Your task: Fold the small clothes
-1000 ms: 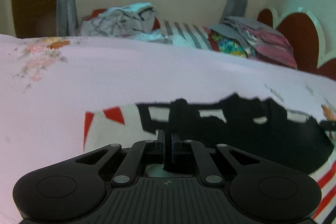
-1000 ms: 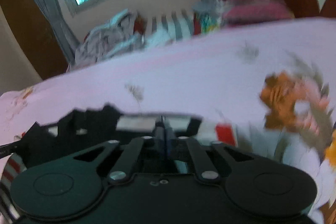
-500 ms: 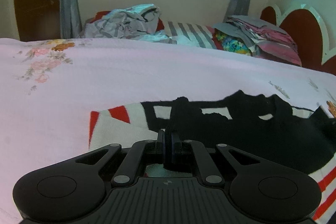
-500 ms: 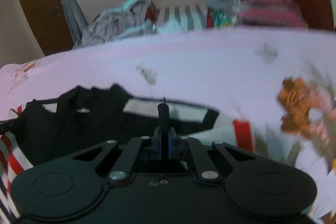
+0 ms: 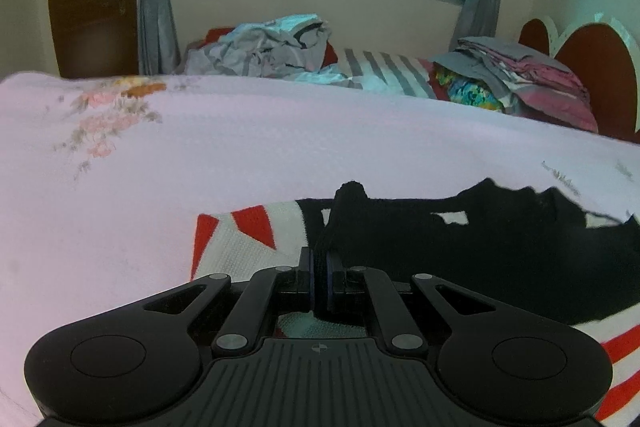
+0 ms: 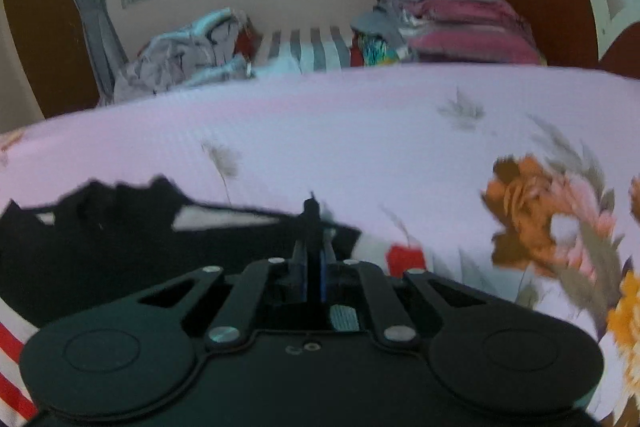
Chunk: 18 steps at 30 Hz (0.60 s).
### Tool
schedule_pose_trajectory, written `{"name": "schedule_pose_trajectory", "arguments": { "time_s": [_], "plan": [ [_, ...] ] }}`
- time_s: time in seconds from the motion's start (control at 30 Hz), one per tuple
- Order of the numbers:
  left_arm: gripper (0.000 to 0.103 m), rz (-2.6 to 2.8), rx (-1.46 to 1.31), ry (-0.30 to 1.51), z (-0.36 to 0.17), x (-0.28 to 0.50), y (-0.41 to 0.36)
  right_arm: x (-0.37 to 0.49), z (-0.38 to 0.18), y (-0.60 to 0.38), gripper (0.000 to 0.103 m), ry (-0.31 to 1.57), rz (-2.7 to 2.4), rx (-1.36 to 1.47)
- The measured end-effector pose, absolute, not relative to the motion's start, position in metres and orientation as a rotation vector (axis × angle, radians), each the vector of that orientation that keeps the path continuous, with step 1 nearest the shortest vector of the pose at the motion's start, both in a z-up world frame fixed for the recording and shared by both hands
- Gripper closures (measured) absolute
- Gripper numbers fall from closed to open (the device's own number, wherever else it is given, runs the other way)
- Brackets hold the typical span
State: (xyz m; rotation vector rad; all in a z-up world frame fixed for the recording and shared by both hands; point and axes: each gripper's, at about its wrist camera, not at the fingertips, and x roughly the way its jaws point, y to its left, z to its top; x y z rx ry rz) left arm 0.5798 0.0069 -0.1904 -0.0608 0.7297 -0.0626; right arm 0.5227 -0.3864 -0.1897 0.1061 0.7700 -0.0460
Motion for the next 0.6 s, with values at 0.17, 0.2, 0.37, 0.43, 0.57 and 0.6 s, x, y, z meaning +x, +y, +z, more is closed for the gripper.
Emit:
{"name": "schedule_pose_trajectory", "arguments": {
  "time_s": [0.17,0.2,0.37,0.43,0.57,0.6],
  "plan": [
    [0.098,-0.058,-0.146,0.752,-0.176,0.571,0.019,0.507,-0.165,-0.387,0.076,0.731,-0.039,0.172],
    [0.098,-0.053,-0.153,0.748,-0.173,0.568,0.02,0.503,-0.16,-0.386,0.074,0.726,-0.028,0.18],
    [0.093,-0.133,-0.164,0.7,-0.152,0.537,0.008,0.481,-0.143,-0.35,0.067,0.726,0.098,0.166],
    [0.074,-0.197,-0.15,0.706,-0.149,0.525,-0.009,0.475,-0.145,-0.331,0.067,0.744,0.146,0.162],
    [0.049,-0.278,-0.136,0.731,-0.154,0.506,-0.039,0.466,-0.157,-0.297,0.068,0.79,0.21,0.141],
    [0.049,-0.287,-0.129,0.746,-0.158,0.504,-0.044,0.463,-0.16,-0.291,0.068,0.799,0.219,0.132]
  ]
}}
